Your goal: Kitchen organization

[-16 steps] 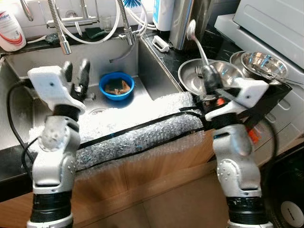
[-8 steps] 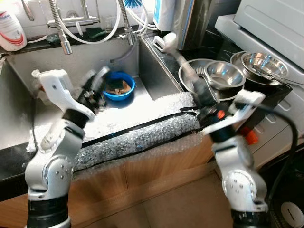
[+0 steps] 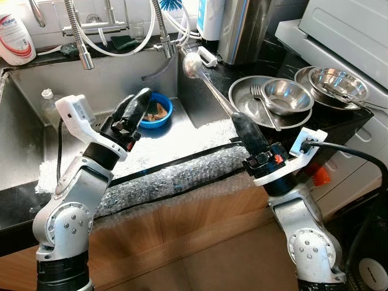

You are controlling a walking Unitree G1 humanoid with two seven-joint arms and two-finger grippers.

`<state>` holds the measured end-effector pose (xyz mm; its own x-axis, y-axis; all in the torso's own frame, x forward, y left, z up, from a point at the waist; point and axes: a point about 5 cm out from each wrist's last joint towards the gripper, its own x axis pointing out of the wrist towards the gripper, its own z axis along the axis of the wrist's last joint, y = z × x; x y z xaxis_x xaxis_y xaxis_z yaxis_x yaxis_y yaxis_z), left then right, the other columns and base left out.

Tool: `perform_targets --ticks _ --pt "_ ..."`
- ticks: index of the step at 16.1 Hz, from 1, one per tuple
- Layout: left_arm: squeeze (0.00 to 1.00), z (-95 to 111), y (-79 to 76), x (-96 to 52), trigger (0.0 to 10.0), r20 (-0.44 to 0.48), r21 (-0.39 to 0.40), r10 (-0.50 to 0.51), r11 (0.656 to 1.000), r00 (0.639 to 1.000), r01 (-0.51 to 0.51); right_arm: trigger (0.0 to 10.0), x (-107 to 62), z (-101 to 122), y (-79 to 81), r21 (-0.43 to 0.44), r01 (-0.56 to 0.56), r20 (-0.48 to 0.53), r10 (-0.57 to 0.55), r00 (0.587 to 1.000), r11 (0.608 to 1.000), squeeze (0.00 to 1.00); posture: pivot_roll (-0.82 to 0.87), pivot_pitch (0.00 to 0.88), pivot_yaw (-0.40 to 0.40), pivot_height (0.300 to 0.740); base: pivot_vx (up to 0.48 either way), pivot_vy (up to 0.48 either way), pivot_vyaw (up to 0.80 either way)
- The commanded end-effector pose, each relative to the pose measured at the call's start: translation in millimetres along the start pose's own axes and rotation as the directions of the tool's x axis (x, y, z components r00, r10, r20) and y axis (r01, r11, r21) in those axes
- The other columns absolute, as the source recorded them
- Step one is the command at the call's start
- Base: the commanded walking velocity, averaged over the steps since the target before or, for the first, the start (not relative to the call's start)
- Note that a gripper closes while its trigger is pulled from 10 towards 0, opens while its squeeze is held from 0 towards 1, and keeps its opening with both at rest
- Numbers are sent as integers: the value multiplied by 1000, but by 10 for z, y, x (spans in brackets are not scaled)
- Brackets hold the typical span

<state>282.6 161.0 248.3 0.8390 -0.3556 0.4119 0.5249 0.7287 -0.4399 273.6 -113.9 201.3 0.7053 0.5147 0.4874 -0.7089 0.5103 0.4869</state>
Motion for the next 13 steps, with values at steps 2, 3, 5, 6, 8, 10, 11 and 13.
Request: perform_targets --ticks 2,3,5,6,8,10,11,13 --pt "1000 44 -74 -18 10000 10 -2 -34 999 999 34 10000 -3 59 50 -6 -27 19 28 999 1000 0 59 119 -75 740 0 0 0" --pt "1000 45 -74 -19 10000 10 -2 -34 999 999 34 10000 -3 59 50 -6 -28 19 28 999 1000 0 59 119 -75 740 0 0 0" --pt "1000 -70 -160 -14 10000 -23 -67 -77 995 997 75 10000 -101 -73 133 44 -126 -67 128 989 991 0 48 136 -78 740 0 0 0" --pt "0 -86 -183 -14 10000 -29 -80 -90 993 995 88 10000 -122 -91 144 60 -139 -77 144 987 988 0 46 137 -78 740 0 0 0" --pt "0 -105 -210 -13 10000 -40 -90 -102 991 994 98 10000 -155 -141 177 91 -171 -103 180 978 981 0 49 138 -77 740 0 0 0" --pt "0 -119 -234 -8 10000 -49 -101 -113 989 992 108 10000 -177 -172 201 108 -184 -114 196 974 977 0 52 139 -79 740 0 0 0" --pt "0 -123 -244 -9 10000 -51 -107 -118 988 992 112 10000 -174 -170 202 112 -184 -109 196 975 977 0 52 140 -79 740 0 0 0" --pt "0 -137 -276 -17 10000 -59 -121 -137 984 989 129 10000 -170 -160 182 107 -174 -103 185 977 979 0 52 141 -77 740 0 0 0"
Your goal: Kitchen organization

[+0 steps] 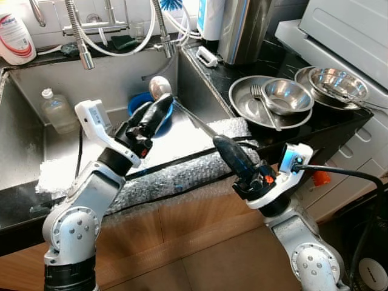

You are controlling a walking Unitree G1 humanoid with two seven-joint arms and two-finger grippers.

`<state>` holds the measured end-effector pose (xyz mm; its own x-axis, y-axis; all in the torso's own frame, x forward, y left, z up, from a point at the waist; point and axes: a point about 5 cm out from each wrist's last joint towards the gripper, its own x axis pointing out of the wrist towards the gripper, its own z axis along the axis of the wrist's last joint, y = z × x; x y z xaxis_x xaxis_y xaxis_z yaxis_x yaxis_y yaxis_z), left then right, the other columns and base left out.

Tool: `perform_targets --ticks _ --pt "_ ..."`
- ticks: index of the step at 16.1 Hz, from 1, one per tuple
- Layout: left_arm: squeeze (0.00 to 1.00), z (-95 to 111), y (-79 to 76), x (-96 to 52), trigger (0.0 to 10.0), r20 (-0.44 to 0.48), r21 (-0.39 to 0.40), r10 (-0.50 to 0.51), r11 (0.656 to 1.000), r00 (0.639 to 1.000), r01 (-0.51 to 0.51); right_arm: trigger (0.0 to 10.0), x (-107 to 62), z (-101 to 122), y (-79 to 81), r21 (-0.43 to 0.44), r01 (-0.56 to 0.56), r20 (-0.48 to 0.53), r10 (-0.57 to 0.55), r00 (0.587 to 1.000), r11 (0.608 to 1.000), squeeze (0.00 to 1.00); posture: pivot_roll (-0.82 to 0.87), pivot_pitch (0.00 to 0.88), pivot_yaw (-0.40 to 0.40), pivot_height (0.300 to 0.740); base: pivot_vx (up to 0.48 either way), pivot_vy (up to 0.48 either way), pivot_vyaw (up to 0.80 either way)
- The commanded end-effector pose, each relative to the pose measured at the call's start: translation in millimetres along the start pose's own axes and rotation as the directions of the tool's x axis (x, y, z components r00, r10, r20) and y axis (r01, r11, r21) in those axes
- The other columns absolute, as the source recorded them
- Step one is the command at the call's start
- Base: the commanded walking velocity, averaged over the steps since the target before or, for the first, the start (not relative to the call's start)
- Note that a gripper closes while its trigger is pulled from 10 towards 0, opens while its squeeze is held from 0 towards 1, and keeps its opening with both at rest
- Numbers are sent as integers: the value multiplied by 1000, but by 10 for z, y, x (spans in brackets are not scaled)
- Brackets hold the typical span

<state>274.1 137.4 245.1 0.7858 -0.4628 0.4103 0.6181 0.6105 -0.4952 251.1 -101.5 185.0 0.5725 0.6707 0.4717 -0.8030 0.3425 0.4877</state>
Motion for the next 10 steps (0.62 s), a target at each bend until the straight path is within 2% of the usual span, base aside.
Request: perform_targets --ticks 1,3,5,10 --pt "0 -8 -95 -7 10000 -14 0 -47 999 999 47 10000 4 46 26 -15 -15 15 15 1000 1000 0 52 140 -78 740 0 0 0" --pt "0 -45 -133 -13 10000 -41 -8 -79 997 996 79 10000 3 49 26 -10 -20 17 21 1000 1000 0 55 140 -78 740 0 0 0" --pt "0 -115 -155 -26 10000 -90 28 -90 995 992 93 10000 25 40 51 -5 -40 12 40 999 999 0 55 141 -77 740 0 0 0" --pt "0 -136 -153 -12 10000 -94 28 -76 997 993 79 10000 59 87 101 6 -78 26 78 997 997 0 53 143 -80 740 0 0 0"
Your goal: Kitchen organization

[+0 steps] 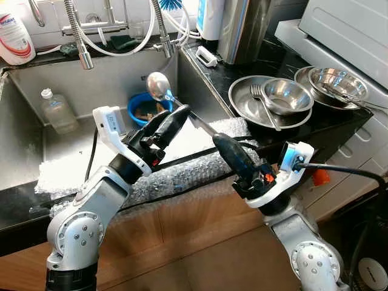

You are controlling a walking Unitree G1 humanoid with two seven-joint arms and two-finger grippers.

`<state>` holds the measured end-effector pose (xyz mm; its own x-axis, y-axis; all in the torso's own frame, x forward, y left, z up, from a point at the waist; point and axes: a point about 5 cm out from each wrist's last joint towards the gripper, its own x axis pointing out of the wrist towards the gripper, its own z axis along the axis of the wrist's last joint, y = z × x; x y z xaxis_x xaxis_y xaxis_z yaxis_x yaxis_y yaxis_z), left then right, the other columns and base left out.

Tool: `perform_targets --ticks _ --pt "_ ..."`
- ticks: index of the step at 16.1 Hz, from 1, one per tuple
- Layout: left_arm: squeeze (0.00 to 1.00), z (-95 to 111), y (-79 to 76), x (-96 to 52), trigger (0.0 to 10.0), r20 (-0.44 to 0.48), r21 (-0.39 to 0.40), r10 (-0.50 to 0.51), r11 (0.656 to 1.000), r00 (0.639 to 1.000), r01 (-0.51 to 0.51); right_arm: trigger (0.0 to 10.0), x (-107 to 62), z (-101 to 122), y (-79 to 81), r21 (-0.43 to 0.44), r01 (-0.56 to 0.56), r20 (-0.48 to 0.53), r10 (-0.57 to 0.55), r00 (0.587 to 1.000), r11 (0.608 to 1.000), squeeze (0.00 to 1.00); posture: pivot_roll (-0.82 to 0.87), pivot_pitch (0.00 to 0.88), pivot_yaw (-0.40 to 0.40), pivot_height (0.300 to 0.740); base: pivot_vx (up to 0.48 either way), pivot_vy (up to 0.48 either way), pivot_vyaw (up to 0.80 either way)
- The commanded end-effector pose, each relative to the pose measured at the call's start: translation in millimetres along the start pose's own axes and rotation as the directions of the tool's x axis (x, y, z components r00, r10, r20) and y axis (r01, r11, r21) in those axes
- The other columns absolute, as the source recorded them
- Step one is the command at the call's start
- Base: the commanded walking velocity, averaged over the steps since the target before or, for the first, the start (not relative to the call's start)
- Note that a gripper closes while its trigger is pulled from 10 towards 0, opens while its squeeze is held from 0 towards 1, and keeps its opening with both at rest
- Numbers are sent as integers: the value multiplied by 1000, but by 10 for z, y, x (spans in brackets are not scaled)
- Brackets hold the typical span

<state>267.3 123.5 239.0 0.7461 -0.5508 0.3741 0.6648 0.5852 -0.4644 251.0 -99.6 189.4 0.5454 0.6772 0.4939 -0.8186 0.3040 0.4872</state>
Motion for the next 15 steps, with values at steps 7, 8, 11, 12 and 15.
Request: perform_targets --ticks 7,8,11,12,15 --pt "0 99 -37 34 10000 89 12 17 1000 996 -18 10000 4 -196 132 -15 -71 -131 68 989 997 0 55 142 -83 740 0 0 0" --pt "0 100 -37 32 10000 89 13 18 1000 996 -19 10000 7 -198 133 -14 -71 -130 68 989 997 0 56 142 -83 740 0 0 0" --pt "0 102 -33 26 2471 93 15 21 1000 995 -23 10000 11 -186 121 -18 -66 -125 63 990 998 0 55 143 -85 740 0 0 0" --pt "0 100 -29 21 0 95 15 24 1000 995 -26 10000 7 -182 108 -26 -60 -125 56 991 998 0 56 143 -85 740 0 0 0" --pt "0 94 -22 11 0 93 10 30 999 995 -31 10000 4 -170 80 -37 -40 -115 35 993 999 0 58 142 -84 740 0 0 0"
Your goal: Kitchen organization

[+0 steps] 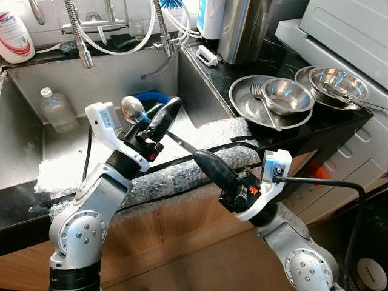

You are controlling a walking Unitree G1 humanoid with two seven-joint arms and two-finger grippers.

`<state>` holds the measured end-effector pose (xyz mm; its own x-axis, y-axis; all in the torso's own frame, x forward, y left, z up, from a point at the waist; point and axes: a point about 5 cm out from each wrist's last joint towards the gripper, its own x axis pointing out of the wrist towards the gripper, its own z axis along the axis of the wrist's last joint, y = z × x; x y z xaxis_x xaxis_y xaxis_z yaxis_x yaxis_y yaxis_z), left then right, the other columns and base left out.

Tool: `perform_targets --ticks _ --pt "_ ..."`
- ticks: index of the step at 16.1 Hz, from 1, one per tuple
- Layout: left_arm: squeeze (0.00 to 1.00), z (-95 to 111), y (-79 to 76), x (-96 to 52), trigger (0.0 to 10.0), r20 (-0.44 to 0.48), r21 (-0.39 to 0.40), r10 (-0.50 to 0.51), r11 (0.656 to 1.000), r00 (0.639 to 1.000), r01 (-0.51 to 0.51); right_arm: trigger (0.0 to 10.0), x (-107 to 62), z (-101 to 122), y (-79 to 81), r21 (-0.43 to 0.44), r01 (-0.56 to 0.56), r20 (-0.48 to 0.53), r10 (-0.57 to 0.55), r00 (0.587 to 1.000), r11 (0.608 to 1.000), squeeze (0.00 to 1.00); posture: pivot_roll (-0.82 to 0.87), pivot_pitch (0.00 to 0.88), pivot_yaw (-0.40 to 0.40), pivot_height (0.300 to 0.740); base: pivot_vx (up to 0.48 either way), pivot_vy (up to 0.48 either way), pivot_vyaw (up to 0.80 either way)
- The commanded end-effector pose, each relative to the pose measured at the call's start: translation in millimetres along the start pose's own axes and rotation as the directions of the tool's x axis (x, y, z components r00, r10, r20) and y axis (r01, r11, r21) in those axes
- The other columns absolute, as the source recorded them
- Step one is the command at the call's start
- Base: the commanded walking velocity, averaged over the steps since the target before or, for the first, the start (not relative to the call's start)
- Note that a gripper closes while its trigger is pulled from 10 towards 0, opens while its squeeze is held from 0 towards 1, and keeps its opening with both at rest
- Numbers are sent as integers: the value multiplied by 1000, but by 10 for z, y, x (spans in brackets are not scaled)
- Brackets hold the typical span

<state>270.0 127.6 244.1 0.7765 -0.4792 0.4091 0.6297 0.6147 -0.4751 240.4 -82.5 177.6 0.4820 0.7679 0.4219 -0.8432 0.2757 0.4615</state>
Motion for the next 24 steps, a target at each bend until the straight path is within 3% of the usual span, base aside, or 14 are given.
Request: perform_targets --ticks 1,19,20,21,24 --pt "0 30 -37 -6 0 21 -1 -16 1000 1000 16 10000 0 48 -10 -35 15 10 -15 1000 999 0 60 141 -83 740 0 0 0" --pt "0 40 -24 -7 0 25 -29 -16 999 1000 17 10000 19 107 -121 -60 90 69 -86 994 994 0 66 135 -81 740 0 0 0" --pt "0 50 -19 -7 0 30 -31 -13 999 999 14 10000 21 107 -122 -59 89 70 -85 994 994 384 66 136 -81 740 0 0 0" --pt "0 79 -8 -1 0 48 -37 -4 999 999 6 10000 22 111 -130 -53 96 77 -92 993 994 1000 66 136 -81 740 0 0 0" --pt "0 159 10 18 0 90 -29 15 1000 996 -13 10000 22 115 -137 -56 100 78 -95 992 993 1000 66 136 -81 740 0 0 0"
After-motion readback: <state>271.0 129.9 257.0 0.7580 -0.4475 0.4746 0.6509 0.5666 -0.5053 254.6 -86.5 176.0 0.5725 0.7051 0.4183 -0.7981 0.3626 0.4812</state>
